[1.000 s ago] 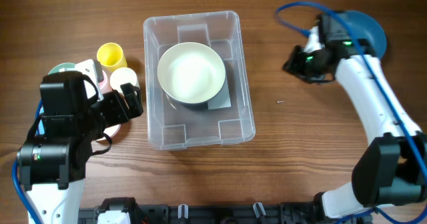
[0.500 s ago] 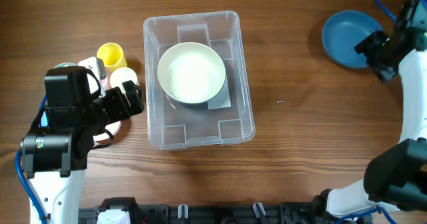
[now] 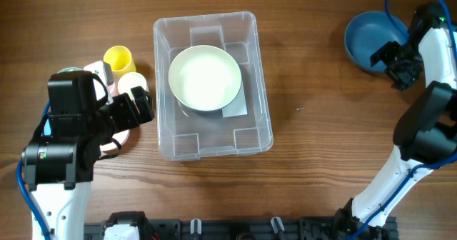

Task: Pack container
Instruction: 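Release the cream bowl and reach right gripper to the other teal bowl, then grasp the second teal bowl and stack it into the container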

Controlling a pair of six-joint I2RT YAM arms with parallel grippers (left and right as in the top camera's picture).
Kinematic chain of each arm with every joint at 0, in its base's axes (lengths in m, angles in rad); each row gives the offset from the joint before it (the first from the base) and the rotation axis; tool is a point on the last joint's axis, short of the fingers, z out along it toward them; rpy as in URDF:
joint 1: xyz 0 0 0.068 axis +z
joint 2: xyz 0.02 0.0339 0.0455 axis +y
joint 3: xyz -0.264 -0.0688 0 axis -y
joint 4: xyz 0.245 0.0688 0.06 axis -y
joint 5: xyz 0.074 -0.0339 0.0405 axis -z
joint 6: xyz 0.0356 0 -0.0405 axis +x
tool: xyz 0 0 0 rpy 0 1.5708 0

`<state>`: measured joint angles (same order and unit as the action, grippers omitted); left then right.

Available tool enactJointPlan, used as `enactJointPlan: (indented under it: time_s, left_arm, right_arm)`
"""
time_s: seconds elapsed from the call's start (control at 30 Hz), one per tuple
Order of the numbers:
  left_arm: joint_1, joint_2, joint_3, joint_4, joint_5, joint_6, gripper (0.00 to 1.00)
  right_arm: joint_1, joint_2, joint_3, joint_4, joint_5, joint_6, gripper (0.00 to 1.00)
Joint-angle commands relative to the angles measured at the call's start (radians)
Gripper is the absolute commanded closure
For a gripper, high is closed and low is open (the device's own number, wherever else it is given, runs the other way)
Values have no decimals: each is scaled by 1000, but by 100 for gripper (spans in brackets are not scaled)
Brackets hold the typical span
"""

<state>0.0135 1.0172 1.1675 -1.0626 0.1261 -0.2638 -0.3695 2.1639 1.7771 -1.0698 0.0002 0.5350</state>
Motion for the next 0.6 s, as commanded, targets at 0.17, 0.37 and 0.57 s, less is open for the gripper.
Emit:
enactJointPlan:
  time_s: [0.17,0.37,0.57]
  left_arm:
    - [-5,2,22,3,12,20,0]
    - [-5,2,22,3,12,20,0]
    - [-5,2,22,3,12,20,0]
  right_arm:
    - [3,24,5,96,-23,100,25]
    - [3,84,-4,112,-24,130,26]
    - [3,90,-4,122,-23,130,40]
